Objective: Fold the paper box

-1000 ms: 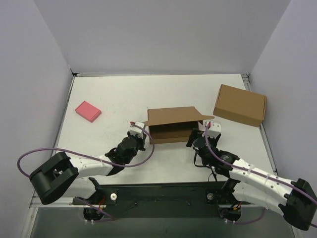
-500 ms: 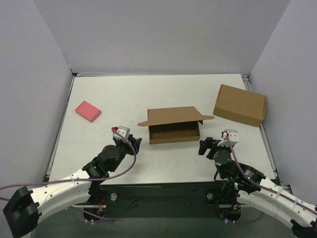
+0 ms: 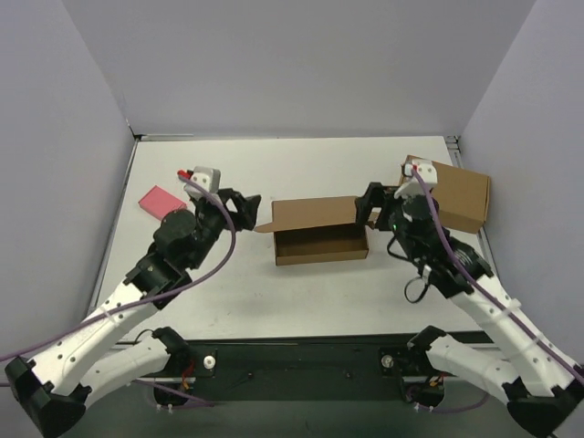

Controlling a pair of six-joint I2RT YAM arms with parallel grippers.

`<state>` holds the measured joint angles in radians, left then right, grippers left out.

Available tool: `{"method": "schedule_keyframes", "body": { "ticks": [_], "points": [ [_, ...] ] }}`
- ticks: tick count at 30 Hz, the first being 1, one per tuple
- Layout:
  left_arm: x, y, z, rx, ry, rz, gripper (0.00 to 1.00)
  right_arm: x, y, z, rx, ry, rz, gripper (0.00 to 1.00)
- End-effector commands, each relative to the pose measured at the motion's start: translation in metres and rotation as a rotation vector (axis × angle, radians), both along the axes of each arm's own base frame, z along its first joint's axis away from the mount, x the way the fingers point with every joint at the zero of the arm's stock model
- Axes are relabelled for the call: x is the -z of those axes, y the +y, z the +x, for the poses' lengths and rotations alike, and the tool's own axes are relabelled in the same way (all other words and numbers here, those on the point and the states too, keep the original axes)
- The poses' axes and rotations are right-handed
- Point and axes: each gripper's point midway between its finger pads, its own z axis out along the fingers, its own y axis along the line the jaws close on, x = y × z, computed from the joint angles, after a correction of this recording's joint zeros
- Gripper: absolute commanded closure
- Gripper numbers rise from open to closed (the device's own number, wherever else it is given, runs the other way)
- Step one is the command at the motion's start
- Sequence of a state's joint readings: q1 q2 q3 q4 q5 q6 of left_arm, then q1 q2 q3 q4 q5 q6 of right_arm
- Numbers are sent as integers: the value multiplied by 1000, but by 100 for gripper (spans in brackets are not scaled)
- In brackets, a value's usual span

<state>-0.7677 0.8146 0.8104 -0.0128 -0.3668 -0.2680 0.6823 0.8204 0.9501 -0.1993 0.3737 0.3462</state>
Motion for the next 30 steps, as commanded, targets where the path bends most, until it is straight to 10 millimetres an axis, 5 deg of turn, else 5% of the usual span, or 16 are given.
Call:
{"method": "schedule_keyframes", "body": {
  "ticks": [1, 3, 7, 10, 17, 21, 23, 26, 30],
  "points": [
    [-1, -40, 32, 172, 54, -25, 20, 12, 38, 35, -167, 104, 46, 20],
    [-4, -56, 44, 208, 34, -37, 26, 25, 46, 54, -175, 128, 65, 23],
    [36, -99, 65, 340, 102, 15, 32, 67, 34, 73, -140, 205, 78, 28],
    [76, -109, 68, 375, 198, 60, 37, 99, 28, 72, -120, 285, 81, 30],
    [190, -96, 36, 372, 441, 66, 41, 191, 21, 33, -92, 473, 111, 32],
    [225, -86, 25, 349, 519, 97, 42, 223, 14, 15, -60, 541, 119, 33],
    [226, -82, 25, 336, 520, 111, 42, 228, 11, 13, -49, 549, 114, 33],
    [202, -83, 33, 334, 469, 120, 42, 214, 12, 16, -64, 525, 107, 33],
    [150, -86, 50, 316, 369, 120, 41, 164, 16, 34, -84, 429, 124, 31]
  ]
}}
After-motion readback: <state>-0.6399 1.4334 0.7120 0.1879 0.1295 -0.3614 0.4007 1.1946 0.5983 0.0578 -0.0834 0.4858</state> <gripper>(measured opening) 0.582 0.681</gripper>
